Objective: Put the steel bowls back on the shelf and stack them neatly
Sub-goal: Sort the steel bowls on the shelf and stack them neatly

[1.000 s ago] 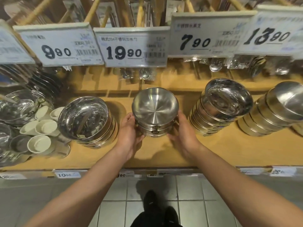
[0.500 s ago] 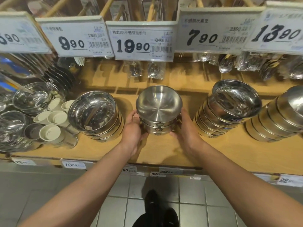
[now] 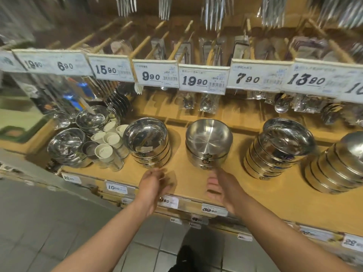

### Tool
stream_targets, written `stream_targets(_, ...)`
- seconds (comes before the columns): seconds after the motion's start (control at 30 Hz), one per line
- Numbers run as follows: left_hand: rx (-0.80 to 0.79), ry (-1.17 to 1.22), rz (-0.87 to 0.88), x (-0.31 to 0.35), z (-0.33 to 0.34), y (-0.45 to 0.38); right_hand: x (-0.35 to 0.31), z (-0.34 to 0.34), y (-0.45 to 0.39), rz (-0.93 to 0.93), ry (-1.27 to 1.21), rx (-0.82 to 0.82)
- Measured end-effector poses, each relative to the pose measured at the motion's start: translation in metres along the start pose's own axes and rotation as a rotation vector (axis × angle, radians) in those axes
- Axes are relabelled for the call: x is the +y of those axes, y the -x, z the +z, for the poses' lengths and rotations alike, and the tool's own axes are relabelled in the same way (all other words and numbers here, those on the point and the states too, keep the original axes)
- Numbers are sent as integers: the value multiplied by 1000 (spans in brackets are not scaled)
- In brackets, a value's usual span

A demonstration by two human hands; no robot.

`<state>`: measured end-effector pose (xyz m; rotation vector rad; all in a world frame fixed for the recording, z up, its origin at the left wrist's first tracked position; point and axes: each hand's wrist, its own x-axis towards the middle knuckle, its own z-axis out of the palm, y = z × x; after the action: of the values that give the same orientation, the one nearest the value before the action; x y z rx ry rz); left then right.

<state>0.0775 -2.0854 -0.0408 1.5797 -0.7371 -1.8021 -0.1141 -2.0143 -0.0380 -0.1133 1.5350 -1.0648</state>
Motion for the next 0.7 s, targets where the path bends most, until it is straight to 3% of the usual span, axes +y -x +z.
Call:
stream_targets(0.23,128,30,120,42,-49,-13,-12,41,21,-51,97,-179)
stream_targets(0.57,-7,32,75,68,-69,-73,-31,140,-18,-118,11,-166)
stream_targets(0.7,-114,60,37,70,-71,-94,-20,155,-37,-194,-44,-87)
